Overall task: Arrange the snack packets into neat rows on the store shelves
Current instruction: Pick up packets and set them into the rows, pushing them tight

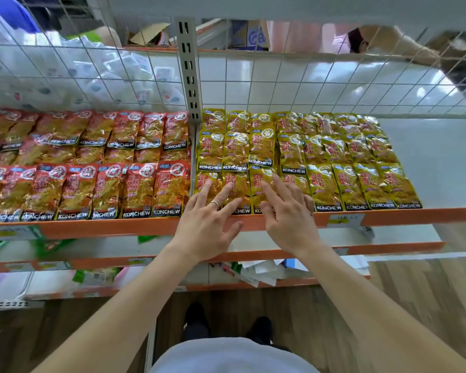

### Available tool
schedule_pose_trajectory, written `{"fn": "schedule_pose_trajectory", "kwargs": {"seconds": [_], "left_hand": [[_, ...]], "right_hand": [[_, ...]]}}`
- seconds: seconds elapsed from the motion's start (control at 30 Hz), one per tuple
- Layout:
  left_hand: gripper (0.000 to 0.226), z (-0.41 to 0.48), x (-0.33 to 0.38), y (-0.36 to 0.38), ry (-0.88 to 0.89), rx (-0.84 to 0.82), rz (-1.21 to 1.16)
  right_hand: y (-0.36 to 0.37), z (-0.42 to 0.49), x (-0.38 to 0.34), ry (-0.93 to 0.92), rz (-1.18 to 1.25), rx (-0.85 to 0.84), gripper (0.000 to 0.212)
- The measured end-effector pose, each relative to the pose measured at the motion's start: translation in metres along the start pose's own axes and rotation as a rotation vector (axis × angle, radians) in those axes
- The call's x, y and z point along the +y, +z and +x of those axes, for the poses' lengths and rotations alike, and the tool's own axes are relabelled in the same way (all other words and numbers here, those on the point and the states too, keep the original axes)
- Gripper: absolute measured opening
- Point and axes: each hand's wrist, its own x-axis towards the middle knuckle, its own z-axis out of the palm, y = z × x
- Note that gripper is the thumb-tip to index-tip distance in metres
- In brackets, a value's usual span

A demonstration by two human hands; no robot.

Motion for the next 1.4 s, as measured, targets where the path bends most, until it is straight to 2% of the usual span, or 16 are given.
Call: {"fn": "schedule_pose_trajectory", "kwargs": {"seconds": [0.07, 0.13, 0.3, 0.53, 0.7, 0.93, 1.4], "left_hand": [[0.069, 0.003, 0.008, -0.001, -0.002, 0.014, 0.014], [0.071, 0.011, 0.023, 0.000, 0.028, 0.028, 0.008], [0.066, 0.027, 0.056, 0.009, 0.051, 0.000, 0.009], [0.072, 0.028, 0.061, 0.008, 0.016, 0.064, -0.036], [0.069, 0.059, 0.062, -0.007, -0.052, 0.158, -0.093], [0.065, 0.107, 0.066, -0.007, -0.123, 0.023, 0.001], [0.062, 0.105, 0.077, 0.001, -0.171, 0.084, 0.008]], "right_hand": [[-0.007, -0.001, 0.018, 0.037, -0.008, 0.055, 0.056], [-0.011, -0.002, 0.036, 0.069, -0.034, 0.033, 0.060], [-0.005, -0.007, 0.050, -0.015, -0.004, -0.030, 0.062], [-0.004, -0.010, 0.049, -0.057, 0.058, -0.030, 0.062], [-0.027, 0.022, 0.061, 0.002, 0.096, 0.133, 0.050], [-0.031, 0.080, 0.074, -0.047, -0.086, -0.134, 0.053], [-0.029, 0.070, 0.097, -0.123, -0.012, -0.149, 0.056]]}}
